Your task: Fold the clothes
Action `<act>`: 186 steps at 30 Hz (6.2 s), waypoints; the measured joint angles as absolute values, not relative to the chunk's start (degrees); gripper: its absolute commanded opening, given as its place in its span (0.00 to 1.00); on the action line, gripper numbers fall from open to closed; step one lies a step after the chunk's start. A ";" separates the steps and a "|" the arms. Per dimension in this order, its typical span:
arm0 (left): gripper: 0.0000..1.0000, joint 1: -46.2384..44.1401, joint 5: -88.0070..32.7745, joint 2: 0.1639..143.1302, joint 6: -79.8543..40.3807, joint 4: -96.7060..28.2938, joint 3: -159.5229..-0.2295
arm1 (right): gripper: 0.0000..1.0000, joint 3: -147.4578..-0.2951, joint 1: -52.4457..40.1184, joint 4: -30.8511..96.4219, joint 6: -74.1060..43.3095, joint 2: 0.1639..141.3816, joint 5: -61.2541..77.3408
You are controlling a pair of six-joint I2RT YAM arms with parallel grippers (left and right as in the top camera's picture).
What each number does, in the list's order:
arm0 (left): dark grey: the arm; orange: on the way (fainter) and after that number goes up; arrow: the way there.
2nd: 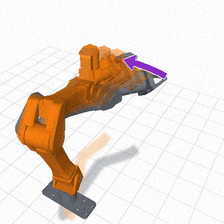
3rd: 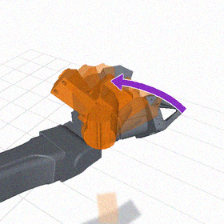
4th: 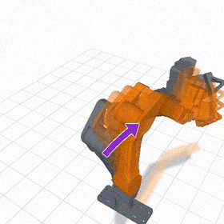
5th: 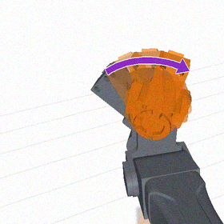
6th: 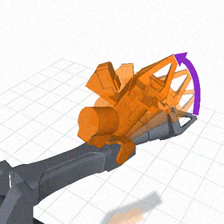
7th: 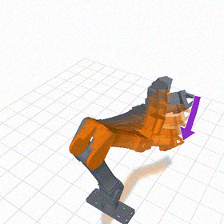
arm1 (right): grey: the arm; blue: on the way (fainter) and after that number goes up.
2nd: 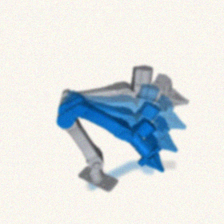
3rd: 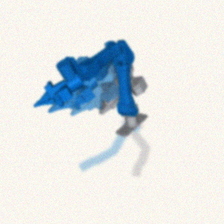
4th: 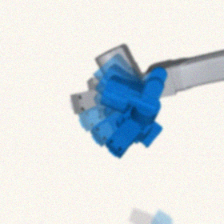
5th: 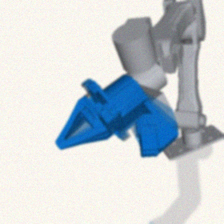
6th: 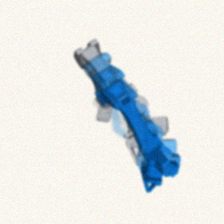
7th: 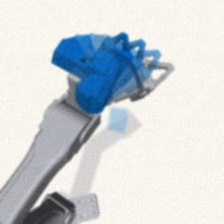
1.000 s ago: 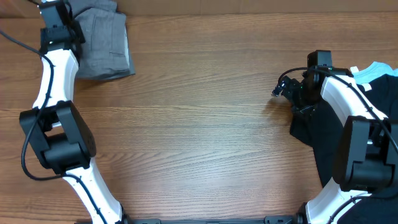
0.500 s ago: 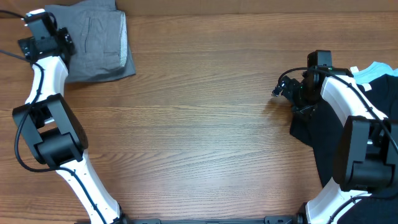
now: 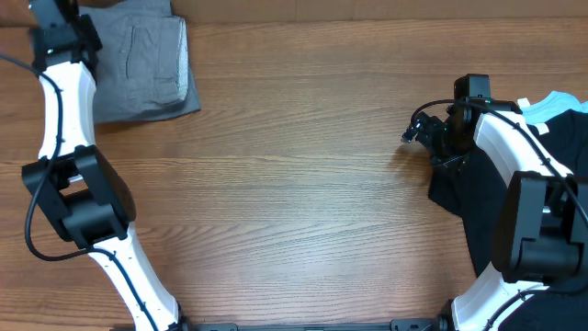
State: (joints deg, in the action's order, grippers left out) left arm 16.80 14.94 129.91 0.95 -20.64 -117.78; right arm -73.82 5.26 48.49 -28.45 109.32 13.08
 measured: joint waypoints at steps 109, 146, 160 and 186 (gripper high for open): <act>0.93 15.68 9.26 142.43 -3.70 -16.08 -128.14 | 1.00 -73.82 5.26 48.49 -28.45 109.32 13.10; 1.00 4.67 0.38 117.01 -4.56 -57.28 -129.88 | 1.00 -74.94 5.93 59.99 -20.71 74.02 20.82; 1.00 4.67 0.38 117.01 -4.56 -57.28 -129.88 | 1.00 -75.33 5.91 61.39 -20.49 50.52 18.96; 1.00 4.67 0.36 117.01 -4.56 -57.30 -129.88 | 1.00 -46.35 5.91 48.18 -9.56 24.60 14.22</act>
